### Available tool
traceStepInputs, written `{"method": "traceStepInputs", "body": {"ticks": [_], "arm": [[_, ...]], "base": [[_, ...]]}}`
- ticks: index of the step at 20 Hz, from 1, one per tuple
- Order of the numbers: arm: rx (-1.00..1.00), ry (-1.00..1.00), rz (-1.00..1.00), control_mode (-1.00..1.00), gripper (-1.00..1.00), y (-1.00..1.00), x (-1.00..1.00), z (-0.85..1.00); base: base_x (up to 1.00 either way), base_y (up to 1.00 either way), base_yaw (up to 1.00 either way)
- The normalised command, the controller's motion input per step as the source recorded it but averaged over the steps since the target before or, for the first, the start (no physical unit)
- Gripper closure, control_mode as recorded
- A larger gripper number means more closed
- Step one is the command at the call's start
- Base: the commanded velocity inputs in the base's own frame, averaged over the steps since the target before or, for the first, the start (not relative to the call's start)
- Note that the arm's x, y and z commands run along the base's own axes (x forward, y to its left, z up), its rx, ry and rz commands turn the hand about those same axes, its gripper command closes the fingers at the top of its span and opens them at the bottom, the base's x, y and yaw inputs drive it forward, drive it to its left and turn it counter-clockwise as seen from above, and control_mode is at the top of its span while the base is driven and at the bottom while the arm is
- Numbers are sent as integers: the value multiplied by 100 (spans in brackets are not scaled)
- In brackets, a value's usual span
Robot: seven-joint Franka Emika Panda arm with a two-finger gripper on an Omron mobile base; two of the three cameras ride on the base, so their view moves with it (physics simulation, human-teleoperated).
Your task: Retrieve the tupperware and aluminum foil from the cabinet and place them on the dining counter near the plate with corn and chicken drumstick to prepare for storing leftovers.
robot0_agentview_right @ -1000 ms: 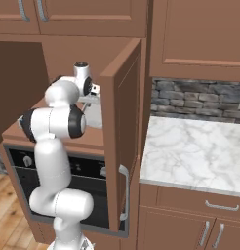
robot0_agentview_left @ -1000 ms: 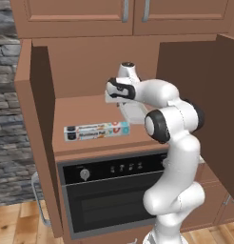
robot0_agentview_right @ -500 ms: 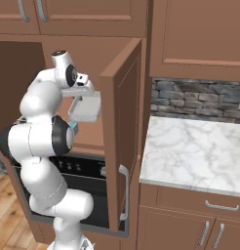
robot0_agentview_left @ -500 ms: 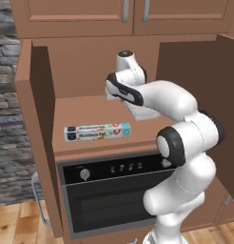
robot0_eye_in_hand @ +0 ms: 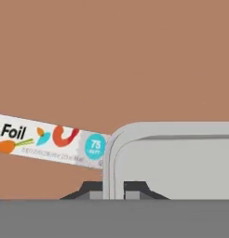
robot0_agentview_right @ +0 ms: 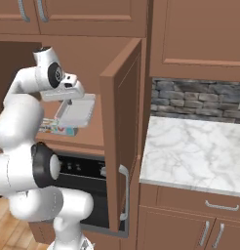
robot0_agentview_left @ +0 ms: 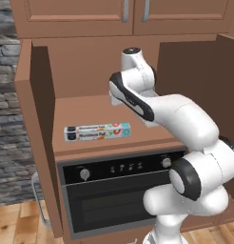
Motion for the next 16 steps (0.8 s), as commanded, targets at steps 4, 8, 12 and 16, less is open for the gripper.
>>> {"method": "traceStepInputs", "body": {"ticks": [4, 8, 12, 16], "arm": [[0, 1, 0, -100, 100, -29, -100, 6], [0, 0, 0, -100, 100, -41, -100, 26], [1, 0, 0, -100, 100, -30, -100, 37], [0, 0, 2, 100, 100, 0, -75, 32]], "base": [[0, 0, 0], [0, 0, 0], [0, 0, 0], [-23, 0, 3]]}}
